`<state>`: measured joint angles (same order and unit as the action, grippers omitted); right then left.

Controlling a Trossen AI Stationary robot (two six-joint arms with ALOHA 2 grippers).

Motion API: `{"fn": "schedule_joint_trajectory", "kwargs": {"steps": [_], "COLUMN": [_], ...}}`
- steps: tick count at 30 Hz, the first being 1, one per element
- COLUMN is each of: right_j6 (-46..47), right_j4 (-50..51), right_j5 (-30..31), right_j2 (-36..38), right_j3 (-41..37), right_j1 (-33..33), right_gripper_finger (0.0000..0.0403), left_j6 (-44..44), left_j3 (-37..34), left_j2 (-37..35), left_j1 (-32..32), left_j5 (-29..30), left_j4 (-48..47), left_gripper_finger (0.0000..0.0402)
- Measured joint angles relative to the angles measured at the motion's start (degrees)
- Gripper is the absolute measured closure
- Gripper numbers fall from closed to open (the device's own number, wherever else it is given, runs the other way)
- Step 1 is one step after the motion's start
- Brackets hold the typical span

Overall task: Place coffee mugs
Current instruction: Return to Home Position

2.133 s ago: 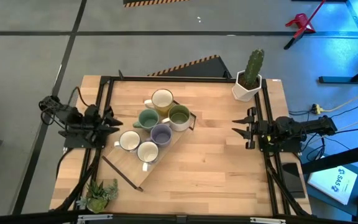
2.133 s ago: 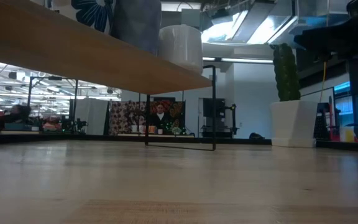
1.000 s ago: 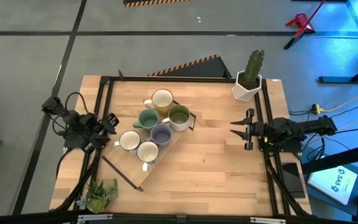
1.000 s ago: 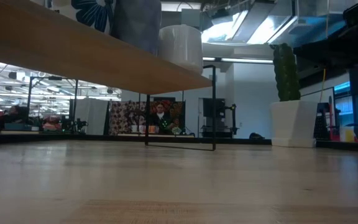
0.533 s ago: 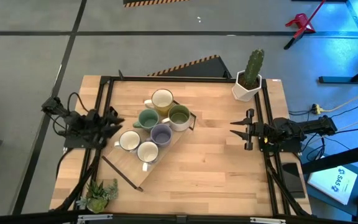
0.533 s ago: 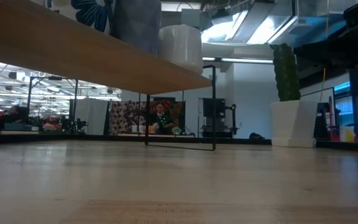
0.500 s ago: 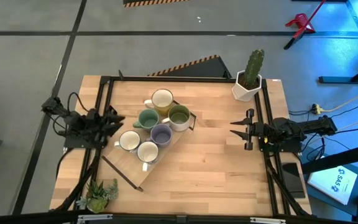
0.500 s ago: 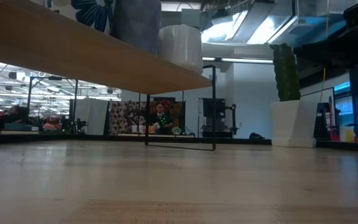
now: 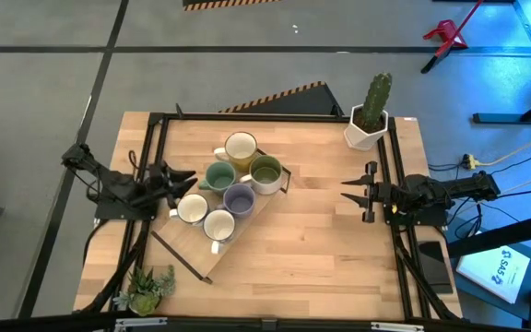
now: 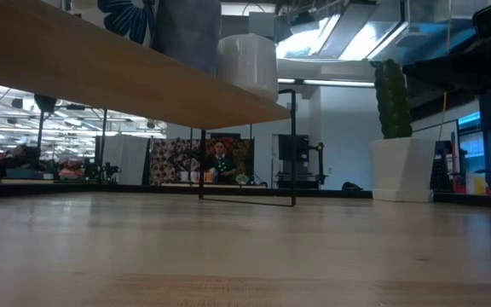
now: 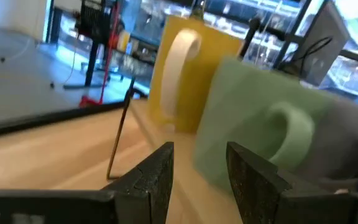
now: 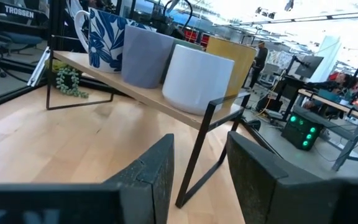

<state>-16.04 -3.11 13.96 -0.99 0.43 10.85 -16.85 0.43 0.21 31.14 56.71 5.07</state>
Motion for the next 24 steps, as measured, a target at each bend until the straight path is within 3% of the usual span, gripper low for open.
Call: {"fn": "schedule_joint_trajectory", "kwargs": {"steps": [9,24], "right_j6": [-1.37,-6.54], "right_j4": [0.04,0.22], "right_j5": [-0.04,-1.05], "right_j2": [0.00,0.00], "right_j3": [0.00,0.00], "right_j1": [0.00,0.00], "right_gripper_finger": [0.0267,0.0267], "left_j6": [-4.48,-5.30], "left_j3": [0.00,0.02], "left_j2": [0.02,0.04], "left_j1": [0.00,0.00], "left_j5": [4.93,2.25], "left_j4": [-3.10,-2.79], "left_gripper_finger": [0.0259,0.0259]}}
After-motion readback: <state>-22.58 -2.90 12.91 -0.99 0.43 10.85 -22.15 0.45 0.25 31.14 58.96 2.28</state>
